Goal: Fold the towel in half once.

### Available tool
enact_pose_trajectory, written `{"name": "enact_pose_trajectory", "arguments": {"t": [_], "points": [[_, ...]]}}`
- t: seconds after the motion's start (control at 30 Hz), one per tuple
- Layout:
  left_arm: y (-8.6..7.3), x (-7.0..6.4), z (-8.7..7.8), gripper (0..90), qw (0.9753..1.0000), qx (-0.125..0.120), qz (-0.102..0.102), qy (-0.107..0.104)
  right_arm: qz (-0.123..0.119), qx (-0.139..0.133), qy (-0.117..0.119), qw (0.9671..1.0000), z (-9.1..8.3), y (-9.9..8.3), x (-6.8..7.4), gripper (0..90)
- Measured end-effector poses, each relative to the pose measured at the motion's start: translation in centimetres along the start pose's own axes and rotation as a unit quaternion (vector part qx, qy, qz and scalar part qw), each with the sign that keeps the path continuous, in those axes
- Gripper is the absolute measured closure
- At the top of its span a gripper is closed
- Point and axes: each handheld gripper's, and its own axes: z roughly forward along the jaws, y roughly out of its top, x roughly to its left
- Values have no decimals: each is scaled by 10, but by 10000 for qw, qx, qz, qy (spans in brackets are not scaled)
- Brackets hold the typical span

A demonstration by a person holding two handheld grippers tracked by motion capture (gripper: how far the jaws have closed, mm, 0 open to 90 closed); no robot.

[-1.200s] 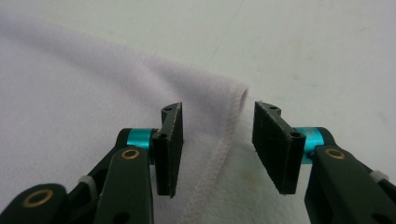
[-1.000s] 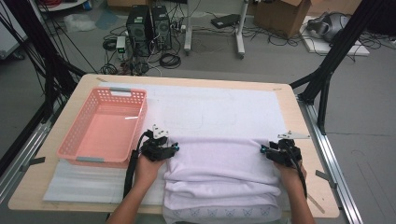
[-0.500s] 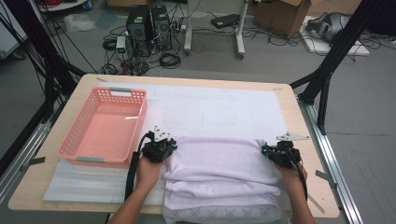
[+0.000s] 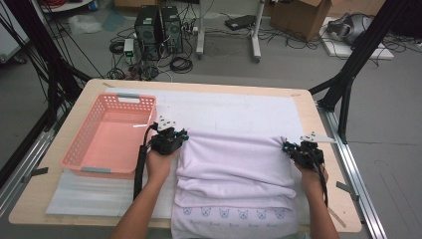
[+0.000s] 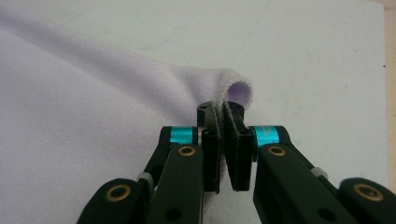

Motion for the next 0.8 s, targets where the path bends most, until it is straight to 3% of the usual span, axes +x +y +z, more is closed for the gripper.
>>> {"name": "enact_pose_trajectory", "arguments": {"t": [0.03, 0.1, 0.3, 0.33, 0.4, 0.5, 0.63, 0.73, 0.8], "points": [[1, 1, 1, 849, 9999, -119, -22, 14, 5, -15, -29, 10000, 2, 3, -1, 864], [6, 6, 5, 850, 10000, 9, -35, 41, -47, -11, -84, 10000, 8, 11, -3, 864], [22, 22, 18, 849, 9998, -169, 52, -3, -159, -111, -203, 9996, 27, 38, -11, 863], [22, 24, 21, 849, 9995, -305, 71, -13, -123, -96, -232, 9996, 31, 41, -12, 863], [26, 26, 27, 848, 9995, -259, 169, 20, -116, -83, -306, 9994, 38, 46, -16, 863], [34, 29, 34, 848, 9995, -258, 158, 59, 2, -119, -367, 9993, 44, 55, -18, 862], [44, 34, 41, 845, 9996, -226, 141, 33, -23, -201, -525, 9984, 50, 61, -20, 861], [45, 36, 45, 845, 9990, -429, 76, 86, 106, -268, -541, 9981, 53, 63, -22, 861], [43, 39, 49, 845, 9990, -428, 20, 127, 131, -315, -565, 9978, 55, 65, -23, 861]]}}
